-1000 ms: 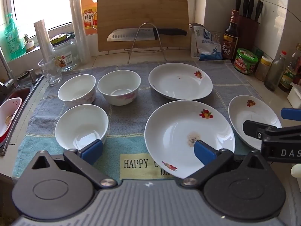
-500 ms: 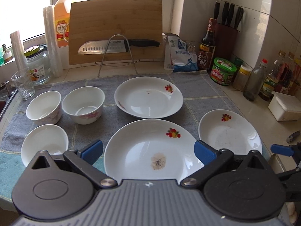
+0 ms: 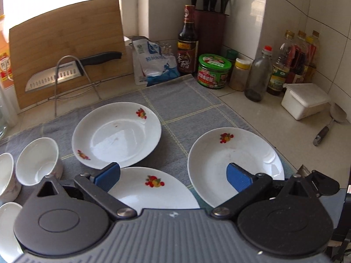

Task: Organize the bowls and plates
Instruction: 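Move the left tool to the rim of a stained white fruit-print plate, then close the left tool on the plate rim and lift the plate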

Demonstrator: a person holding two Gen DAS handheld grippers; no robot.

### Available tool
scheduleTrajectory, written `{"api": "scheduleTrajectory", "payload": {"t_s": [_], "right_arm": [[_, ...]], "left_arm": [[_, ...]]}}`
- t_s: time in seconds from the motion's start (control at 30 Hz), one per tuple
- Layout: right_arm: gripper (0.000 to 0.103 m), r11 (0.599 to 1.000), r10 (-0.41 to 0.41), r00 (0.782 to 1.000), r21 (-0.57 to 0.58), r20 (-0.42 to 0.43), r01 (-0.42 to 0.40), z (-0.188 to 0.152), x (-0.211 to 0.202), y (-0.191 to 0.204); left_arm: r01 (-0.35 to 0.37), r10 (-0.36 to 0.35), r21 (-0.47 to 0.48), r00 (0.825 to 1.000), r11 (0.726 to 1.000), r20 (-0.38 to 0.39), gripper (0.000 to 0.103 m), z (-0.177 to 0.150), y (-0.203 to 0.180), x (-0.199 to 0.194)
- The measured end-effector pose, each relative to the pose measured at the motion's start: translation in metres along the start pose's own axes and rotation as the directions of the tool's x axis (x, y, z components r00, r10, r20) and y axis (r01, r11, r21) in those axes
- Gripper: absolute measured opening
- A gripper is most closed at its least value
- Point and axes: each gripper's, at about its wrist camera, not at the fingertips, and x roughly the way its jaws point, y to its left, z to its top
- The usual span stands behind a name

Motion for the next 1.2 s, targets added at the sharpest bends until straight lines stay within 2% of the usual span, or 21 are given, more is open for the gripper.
{"api": "scheduleTrajectory", "payload": {"t_s": [0.2, 0.37, 0.47, 0.53, 0.6, 0.67, 0.87, 1.03, 1.2], "right_arm": [[0.103, 0.999, -0.001, 1.000, -0.046, -0.005, 0.000, 0.004, 0.011, 0.003], [0.103, 0.996, 0.032, 0.999, -0.081, 0.040, -0.028, 0.000, 0.011, -0.001], [0.103, 0.997, 0.034, 0.997, -0.076, 0.070, -0.028, -0.004, 0.009, -0.002], [0.103, 0.997, 0.030, 0.996, -0.073, 0.085, -0.024, -0.006, 0.008, -0.002], [0.103, 0.997, 0.030, 0.996, -0.069, 0.086, -0.024, -0.005, 0.008, -0.003], [0.103, 0.998, 0.028, 0.996, -0.063, 0.088, -0.022, -0.005, 0.008, -0.002], [0.103, 0.998, 0.033, 0.993, -0.058, 0.117, -0.027, -0.010, 0.009, 0.001], [0.103, 0.998, 0.034, 0.992, -0.059, 0.119, -0.027, -0.010, 0.009, 0.002], [0.103, 0.998, 0.035, 0.993, -0.064, 0.116, -0.027, -0.009, 0.009, 0.001]], "left_arm": [[0.096, -0.094, 0.084, 0.995, 0.992, -0.027, 0.102, 0.020, -0.008, 0.031], [0.179, -0.168, 0.175, 0.983, 0.968, -0.076, 0.102, 0.034, -0.019, 0.056], [0.262, -0.236, 0.211, 0.962, 0.942, -0.141, 0.102, 0.041, -0.024, 0.078], [0.293, -0.250, 0.215, 0.946, 0.932, -0.204, 0.102, 0.045, -0.029, 0.096], [0.323, -0.272, 0.234, 0.936, 0.917, -0.225, 0.102, 0.047, -0.034, 0.105], [0.332, -0.271, 0.265, 0.932, 0.905, -0.241, 0.102, 0.049, -0.039, 0.115], [0.397, -0.299, 0.283, 0.895, 0.873, -0.332, 0.101, 0.054, -0.050, 0.147], [0.461, -0.323, 0.282, 0.847, 0.841, -0.422, 0.100, 0.055, -0.056, 0.168], [0.502, -0.332, 0.289, 0.814, 0.815, -0.476, 0.100, 0.062, -0.055, 0.179]]}}
